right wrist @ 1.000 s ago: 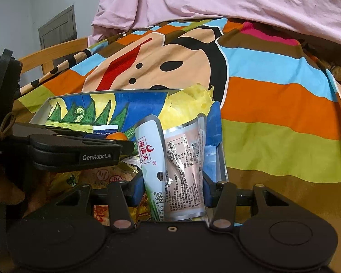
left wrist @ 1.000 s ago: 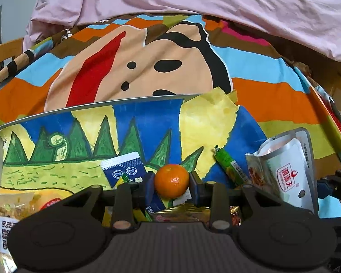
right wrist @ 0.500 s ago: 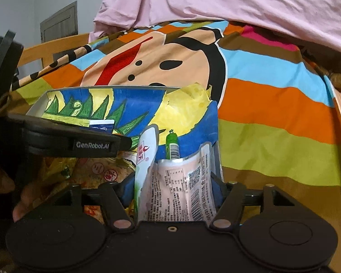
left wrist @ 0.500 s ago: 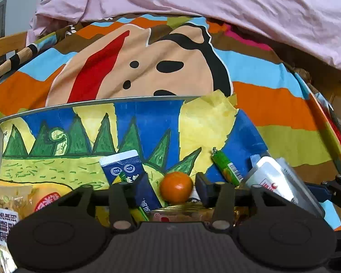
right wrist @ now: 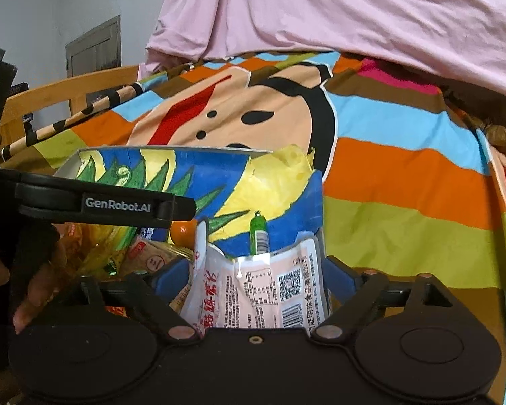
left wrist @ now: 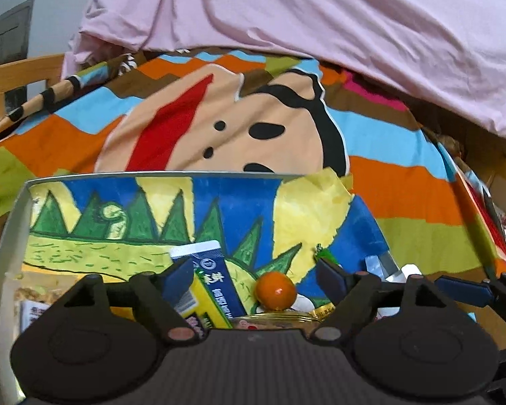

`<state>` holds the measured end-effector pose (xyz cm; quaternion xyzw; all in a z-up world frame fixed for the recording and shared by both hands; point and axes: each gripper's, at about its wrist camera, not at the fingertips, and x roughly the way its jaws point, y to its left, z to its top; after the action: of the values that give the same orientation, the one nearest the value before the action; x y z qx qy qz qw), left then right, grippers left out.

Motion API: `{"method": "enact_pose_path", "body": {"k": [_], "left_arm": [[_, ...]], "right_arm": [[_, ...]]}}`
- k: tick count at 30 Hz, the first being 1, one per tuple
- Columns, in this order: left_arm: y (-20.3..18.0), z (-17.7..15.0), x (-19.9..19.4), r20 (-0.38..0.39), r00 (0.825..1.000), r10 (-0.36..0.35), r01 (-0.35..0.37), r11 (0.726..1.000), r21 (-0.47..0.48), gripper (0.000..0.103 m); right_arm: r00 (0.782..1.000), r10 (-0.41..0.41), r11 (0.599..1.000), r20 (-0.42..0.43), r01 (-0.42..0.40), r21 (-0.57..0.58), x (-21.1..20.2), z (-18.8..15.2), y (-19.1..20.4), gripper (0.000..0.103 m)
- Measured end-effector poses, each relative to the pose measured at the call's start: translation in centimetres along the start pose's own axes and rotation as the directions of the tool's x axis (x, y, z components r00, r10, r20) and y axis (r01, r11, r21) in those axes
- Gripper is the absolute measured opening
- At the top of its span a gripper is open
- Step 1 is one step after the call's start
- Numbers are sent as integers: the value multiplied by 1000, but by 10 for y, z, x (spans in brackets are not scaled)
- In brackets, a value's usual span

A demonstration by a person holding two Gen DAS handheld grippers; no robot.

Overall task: Organize snacks
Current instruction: 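Lower the pouch and orange into the tin tray and open both tools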

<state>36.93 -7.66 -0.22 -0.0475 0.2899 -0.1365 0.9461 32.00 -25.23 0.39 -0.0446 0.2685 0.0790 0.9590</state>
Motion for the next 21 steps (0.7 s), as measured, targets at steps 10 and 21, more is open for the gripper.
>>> {"method": "enact_pose_path", "body": {"k": [10,21], "left_arm": [[17,4,-35,44,998,37,-36,999,-27,94],[26,-4,-91,104,990,95,-92,995,-31,102]], "right_arm": [[998,-16,1000,62,16,0,-28,7,5,98],[992,-38,999,118,37,14,-71,15,15,102]]}}
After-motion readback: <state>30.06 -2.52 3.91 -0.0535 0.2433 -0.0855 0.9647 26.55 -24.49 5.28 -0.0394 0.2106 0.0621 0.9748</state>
